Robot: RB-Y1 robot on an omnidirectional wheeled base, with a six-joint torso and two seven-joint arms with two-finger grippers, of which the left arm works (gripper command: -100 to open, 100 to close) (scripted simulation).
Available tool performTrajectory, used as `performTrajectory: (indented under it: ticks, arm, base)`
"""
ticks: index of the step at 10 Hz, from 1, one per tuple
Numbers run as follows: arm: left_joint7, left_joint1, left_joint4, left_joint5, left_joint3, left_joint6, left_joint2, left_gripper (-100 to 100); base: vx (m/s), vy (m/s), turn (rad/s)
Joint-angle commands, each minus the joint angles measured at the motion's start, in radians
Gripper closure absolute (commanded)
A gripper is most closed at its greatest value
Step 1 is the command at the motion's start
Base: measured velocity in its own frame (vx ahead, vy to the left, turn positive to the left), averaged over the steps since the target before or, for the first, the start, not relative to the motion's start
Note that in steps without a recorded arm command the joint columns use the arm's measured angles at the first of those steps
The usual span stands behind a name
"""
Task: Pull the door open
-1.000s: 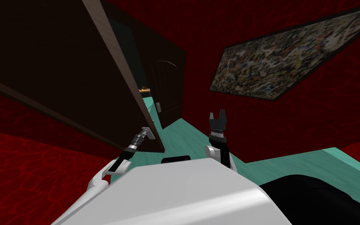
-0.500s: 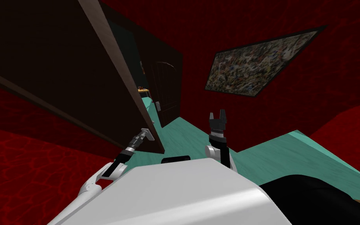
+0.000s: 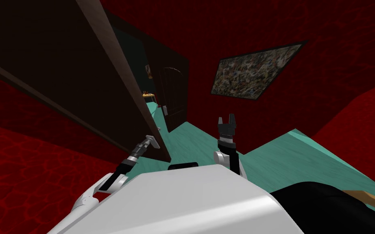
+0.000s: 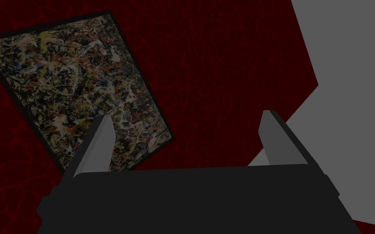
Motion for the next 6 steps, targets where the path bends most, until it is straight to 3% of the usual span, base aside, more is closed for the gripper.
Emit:
performTrajectory:
  ticks: [1,3,4,5,6]
  arm:
    - [0.009,0.019,0.013,-0.003,-0.005,-0.041,0.014,100]
    - [0.025,0.045,0.042,-0.006,-0.012,-0.1,0.04,100]
    - [0.025,0.045,0.042,-0.006,-0.012,-0.113,0.04,100]
    - [0.035,0.06,0.058,-0.007,-0.016,-0.148,0.054,100]
    - [0.035,0.06,0.058,-0.007,-0.016,-0.157,0.054,100]
  base:
    - [-0.024,0.009,-0.02]
    - [-0.02,0.013,-0.04]
    - [-0.014,0.01,-0.002]
    - [-0.023,0.009,-0.026]
    - [-0.024,0.013,-0.003]
